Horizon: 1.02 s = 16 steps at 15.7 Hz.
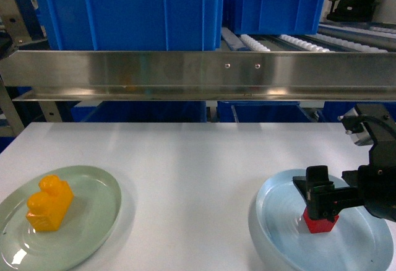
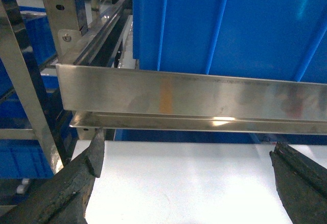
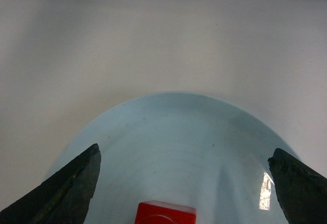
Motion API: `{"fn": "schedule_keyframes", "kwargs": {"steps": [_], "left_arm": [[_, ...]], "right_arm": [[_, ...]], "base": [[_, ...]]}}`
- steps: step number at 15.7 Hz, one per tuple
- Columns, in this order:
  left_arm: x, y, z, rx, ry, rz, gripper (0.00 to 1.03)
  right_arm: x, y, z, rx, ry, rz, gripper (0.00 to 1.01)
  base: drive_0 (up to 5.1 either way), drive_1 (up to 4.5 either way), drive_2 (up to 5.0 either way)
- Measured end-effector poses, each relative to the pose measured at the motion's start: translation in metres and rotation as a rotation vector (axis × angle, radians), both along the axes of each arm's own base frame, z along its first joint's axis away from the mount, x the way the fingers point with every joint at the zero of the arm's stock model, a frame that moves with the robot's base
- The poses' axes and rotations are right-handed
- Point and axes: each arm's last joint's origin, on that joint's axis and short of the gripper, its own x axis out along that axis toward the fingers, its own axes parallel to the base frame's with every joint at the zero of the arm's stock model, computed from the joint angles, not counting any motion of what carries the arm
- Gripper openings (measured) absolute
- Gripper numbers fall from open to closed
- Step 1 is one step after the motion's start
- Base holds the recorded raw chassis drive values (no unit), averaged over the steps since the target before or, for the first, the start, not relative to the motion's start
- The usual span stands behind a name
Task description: Sort and place red and yellow blocks in left bins
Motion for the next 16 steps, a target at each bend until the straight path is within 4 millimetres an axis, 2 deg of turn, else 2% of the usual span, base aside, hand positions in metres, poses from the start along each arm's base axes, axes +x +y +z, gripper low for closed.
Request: {"fn": "schedule_keyframes", "kwargs": {"steps": [5,8,11,12,16], "left_arm": [[0.0,0.0,0.0,0.0,0.001,0.001,0.98],[0.0,0.0,0.0,0.0,0.001,0.001,0.98],[0.0,0.0,0.0,0.0,0.001,0.001,0.98],[0.0,0.0,0.0,0.0,0.001,0.001,0.98],[0.0,0.0,0.0,0.0,0.001,0.001,0.98]], "right_arm": [[-0.021,0.01,-0.036,-0.065,0.053,0.008,0.97],[-0.028,0.01,-0.04,-0.071,0.035,0.011,0.66],[-0.034,0.008,-0.032,-0.057,0.01,0.002,0.35],[-0.038,0.007,-0.025,-0.053,-0.02,-0.001,0.29],[-0.054,-0.009,0.003,-0.038,-0.115,-0.045,0.28]], "base": [[0.0,0.0,0.0],[0.0,0.0,0.0],[0.0,0.0,0.0],[0.0,0.0,0.0],[0.0,0.0,0.0]]}}
